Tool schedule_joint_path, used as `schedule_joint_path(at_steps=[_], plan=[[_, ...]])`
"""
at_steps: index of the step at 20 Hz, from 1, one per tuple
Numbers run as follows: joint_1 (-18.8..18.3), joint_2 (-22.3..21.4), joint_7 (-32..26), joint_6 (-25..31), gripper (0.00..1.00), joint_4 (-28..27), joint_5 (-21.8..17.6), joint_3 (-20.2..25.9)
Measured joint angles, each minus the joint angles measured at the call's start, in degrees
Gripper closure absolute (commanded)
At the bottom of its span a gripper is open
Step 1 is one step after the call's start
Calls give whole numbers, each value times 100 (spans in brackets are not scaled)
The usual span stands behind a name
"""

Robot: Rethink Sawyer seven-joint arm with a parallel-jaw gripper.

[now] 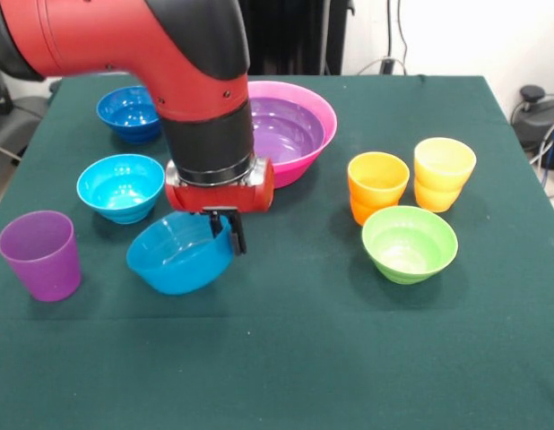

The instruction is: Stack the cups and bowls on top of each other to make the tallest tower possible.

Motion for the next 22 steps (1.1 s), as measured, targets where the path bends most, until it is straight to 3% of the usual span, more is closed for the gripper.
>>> schedule_joint_path(at_steps=[22], plan=[[74,-338,0,51,100,110,83,1]])
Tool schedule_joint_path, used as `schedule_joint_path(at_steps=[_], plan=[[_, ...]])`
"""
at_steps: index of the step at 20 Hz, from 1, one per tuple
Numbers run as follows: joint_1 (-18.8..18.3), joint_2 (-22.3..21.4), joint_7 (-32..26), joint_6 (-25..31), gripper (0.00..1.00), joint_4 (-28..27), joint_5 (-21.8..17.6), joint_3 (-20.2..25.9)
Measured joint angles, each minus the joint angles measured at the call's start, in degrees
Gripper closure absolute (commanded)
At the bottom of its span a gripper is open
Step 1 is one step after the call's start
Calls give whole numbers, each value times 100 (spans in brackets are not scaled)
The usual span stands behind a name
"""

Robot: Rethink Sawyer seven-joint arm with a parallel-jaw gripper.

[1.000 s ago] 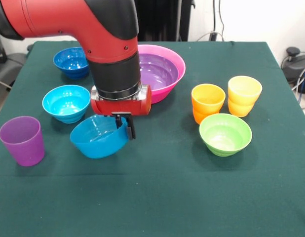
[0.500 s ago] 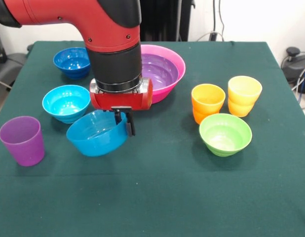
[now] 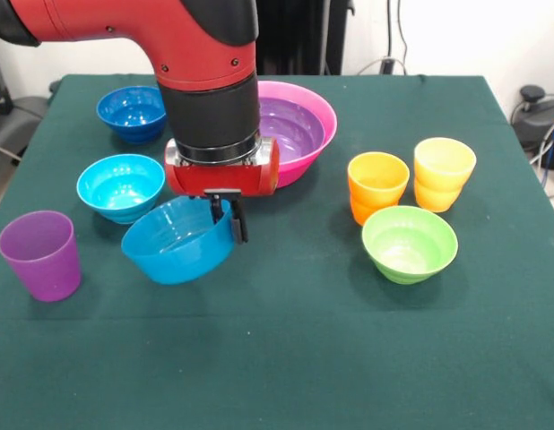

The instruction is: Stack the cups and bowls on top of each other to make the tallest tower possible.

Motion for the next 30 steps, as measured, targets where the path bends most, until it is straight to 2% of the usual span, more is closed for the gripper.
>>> schedule_joint_path(at_steps=[8,16,23,30], plan=[[18,-460,0,335,100,271,267,2],[112,-965,0,789,100,312,542,7],[235,-1200,0,1082,100,312,648,8],[276,-1343,0,1091,100,332,756,16]])
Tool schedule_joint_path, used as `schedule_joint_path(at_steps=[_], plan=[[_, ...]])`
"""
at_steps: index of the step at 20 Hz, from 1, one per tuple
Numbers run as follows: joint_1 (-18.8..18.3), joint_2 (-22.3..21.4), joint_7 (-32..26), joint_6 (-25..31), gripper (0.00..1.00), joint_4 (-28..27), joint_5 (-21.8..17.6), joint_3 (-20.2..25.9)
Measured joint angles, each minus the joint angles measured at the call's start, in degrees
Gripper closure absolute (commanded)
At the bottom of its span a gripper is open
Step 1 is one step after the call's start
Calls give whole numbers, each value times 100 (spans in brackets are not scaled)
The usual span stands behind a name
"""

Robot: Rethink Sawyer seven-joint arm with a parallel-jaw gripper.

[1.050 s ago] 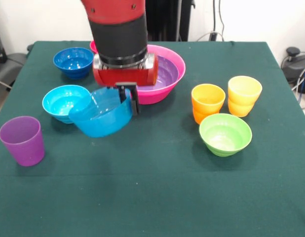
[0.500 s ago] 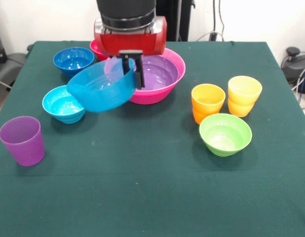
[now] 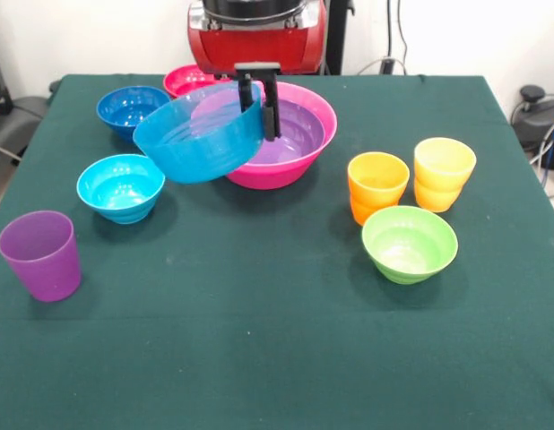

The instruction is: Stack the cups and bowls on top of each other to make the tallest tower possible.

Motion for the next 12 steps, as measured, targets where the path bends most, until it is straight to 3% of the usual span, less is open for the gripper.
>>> schedule_joint_path(at_steps=[12], plan=[[-105,-357,0,-14,100,654,92,13]])
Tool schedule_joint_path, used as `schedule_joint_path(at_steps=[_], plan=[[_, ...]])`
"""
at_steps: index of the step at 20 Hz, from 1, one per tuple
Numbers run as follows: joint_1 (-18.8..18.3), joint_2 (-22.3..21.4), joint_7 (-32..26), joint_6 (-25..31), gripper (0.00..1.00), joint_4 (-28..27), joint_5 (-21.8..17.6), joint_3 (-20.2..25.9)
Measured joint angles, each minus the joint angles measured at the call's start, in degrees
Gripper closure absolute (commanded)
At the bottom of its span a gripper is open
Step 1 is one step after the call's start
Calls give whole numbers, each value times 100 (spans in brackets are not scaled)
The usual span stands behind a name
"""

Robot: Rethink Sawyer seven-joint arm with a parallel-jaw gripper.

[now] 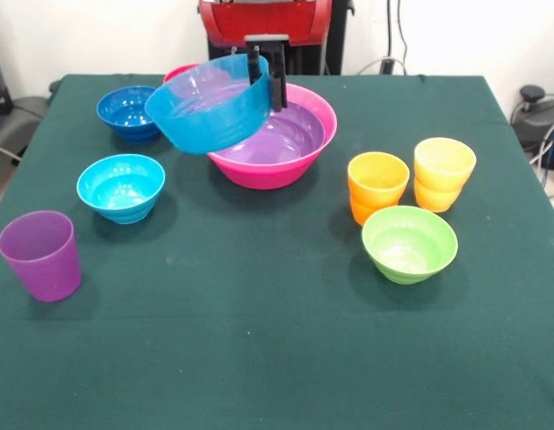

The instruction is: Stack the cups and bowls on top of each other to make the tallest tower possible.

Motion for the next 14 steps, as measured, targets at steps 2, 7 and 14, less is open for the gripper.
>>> schedule_joint_path(at_steps=[2,7,14], plan=[[-38,-52,0,-37,100,143,23,4],[-111,-140,0,-165,100,424,55,6],[-172,-262,0,-350,100,773,78,7]])
